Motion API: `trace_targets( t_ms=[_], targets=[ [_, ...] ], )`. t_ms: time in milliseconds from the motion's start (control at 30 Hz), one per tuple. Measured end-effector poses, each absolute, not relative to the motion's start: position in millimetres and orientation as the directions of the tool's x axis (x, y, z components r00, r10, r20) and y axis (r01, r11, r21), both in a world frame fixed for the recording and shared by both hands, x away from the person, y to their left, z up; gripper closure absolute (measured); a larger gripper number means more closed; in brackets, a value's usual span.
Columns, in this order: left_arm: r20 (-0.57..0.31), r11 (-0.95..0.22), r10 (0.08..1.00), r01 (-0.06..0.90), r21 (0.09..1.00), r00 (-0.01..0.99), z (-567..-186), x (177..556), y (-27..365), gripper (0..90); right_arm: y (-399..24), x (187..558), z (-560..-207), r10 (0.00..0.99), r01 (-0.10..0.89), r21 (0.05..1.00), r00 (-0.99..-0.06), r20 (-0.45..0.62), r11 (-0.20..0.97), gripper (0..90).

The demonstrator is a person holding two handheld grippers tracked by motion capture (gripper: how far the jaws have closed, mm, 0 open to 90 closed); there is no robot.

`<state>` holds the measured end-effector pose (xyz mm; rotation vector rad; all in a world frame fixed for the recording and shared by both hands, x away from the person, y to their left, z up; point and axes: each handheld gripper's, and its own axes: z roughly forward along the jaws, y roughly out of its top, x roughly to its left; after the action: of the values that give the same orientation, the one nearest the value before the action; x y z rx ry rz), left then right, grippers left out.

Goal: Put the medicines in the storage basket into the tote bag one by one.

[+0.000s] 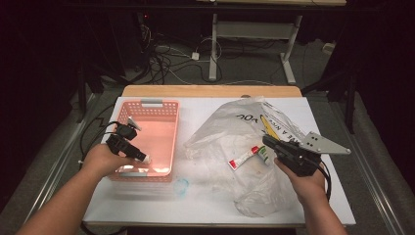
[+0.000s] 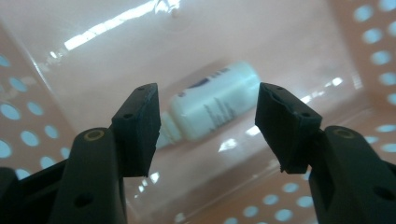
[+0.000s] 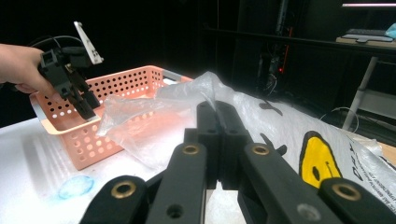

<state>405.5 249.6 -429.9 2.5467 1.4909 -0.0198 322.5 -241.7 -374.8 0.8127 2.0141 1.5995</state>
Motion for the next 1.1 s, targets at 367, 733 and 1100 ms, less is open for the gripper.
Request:
trace_targets(
  t_ms=[367,733,1100],
  targets=[
    [-0.127,-0.510,0.846,0.855,0.093,0.518,-449,419,246,42.0,-242,323,-375,0.683,0.174,0.972,-0.730,0.021,0.156,90.0],
    [-0.163,-0.494,0.849,0.865,0.092,0.502,-455,430,245,51.1,-243,324,-377,0.685,0.182,0.970,-0.728,0.023,0.161,90.0],
    [-0.197,-0.477,0.845,0.867,0.142,0.497,-452,430,242,56.4,-243,325,-379,0.684,0.187,0.969,-0.729,0.025,0.163,90.0]
  ],
)
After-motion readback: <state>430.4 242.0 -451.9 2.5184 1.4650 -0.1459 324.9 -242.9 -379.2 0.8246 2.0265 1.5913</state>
